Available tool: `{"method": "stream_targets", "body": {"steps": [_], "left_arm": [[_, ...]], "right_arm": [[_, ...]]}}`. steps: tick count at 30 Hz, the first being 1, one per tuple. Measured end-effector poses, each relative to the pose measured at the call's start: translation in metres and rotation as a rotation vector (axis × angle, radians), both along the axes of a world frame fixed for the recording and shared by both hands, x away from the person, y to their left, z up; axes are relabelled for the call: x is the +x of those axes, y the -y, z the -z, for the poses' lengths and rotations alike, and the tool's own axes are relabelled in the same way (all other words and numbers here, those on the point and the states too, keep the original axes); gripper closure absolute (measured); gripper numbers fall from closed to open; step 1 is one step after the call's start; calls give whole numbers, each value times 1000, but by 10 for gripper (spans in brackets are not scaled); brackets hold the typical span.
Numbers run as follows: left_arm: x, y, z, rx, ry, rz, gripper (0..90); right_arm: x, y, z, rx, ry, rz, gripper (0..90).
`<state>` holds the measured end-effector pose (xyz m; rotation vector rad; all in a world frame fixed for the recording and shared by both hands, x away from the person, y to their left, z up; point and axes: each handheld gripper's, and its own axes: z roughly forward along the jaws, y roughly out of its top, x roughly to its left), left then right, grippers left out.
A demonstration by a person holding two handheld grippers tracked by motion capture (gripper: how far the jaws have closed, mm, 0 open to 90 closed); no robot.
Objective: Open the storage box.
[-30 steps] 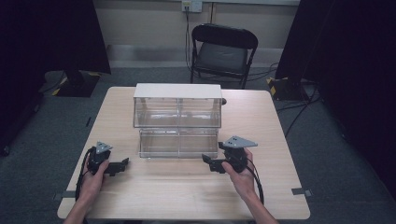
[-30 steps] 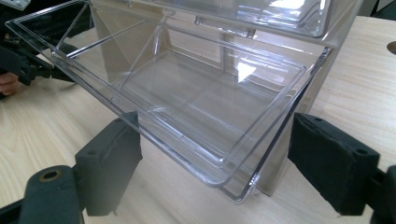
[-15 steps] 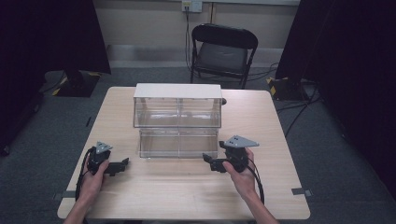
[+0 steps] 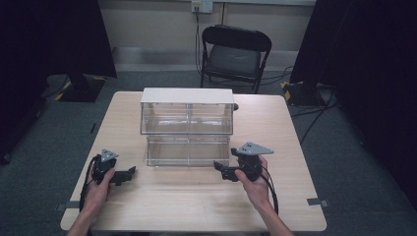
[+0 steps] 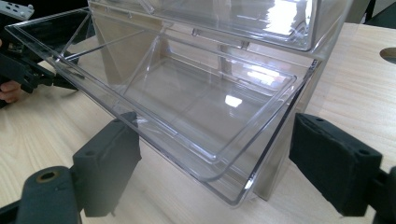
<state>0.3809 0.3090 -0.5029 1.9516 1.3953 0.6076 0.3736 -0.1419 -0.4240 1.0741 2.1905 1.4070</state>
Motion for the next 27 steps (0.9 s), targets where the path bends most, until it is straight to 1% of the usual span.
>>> {"method": "stream_targets", "body": {"steps": [14, 27], "left_arm": [[0, 0, 0, 0, 0, 0, 92], [0, 0, 0, -1, 0, 0, 92]], "right_arm": [[0, 1, -2, 9, 0, 2, 158], [0, 2, -6, 21, 12, 7, 159]]}}
